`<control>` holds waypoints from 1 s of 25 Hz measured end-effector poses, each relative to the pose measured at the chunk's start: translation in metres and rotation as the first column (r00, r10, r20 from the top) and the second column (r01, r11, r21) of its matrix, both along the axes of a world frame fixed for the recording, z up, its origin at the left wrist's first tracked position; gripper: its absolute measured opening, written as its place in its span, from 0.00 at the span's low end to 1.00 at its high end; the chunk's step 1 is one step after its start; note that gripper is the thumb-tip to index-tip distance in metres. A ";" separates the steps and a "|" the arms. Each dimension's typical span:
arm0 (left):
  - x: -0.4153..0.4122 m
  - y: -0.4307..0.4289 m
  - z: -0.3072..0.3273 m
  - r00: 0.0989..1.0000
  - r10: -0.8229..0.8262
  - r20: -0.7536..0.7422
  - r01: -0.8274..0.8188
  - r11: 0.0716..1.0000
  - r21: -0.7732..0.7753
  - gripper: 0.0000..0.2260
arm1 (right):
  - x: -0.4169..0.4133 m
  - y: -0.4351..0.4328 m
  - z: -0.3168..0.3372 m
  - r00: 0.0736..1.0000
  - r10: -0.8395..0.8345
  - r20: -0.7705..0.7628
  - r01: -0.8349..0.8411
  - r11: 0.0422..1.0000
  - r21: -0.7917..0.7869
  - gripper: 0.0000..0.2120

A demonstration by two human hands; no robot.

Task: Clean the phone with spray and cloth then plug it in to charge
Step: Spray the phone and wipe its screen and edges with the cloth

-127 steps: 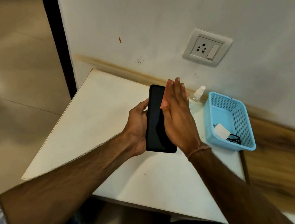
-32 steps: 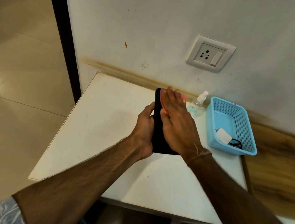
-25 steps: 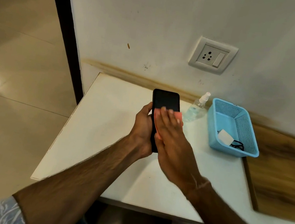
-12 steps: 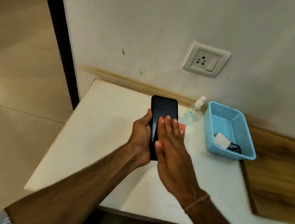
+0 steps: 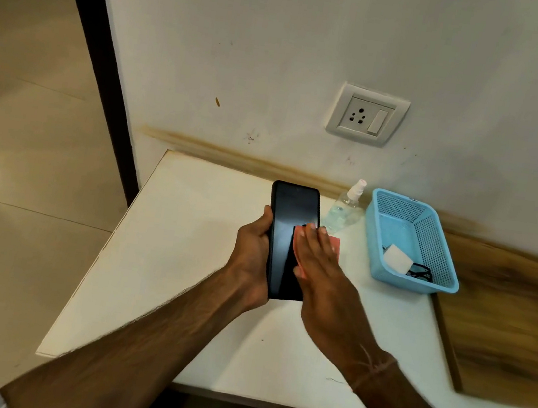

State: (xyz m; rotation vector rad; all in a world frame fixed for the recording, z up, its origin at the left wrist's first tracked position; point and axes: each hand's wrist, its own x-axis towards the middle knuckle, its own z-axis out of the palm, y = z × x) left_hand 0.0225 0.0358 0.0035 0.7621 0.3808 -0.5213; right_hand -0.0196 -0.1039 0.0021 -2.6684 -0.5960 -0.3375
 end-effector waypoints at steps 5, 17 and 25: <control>0.001 0.005 0.000 1.000 -0.017 0.020 0.019 0.996 -0.084 0.35 | -0.026 0.020 -0.010 0.993 0.116 0.022 -0.114 0.991 -0.075 0.26; 0.003 0.003 -0.002 0.999 0.025 0.038 -0.024 0.999 -0.025 0.32 | 0.002 0.021 -0.001 1.000 -0.018 0.004 0.018 1.000 -0.015 0.25; 0.005 0.001 0.000 0.999 0.030 0.045 -0.030 1.000 0.005 0.33 | -0.005 0.002 0.000 0.993 0.076 0.094 -0.069 0.994 -0.080 0.23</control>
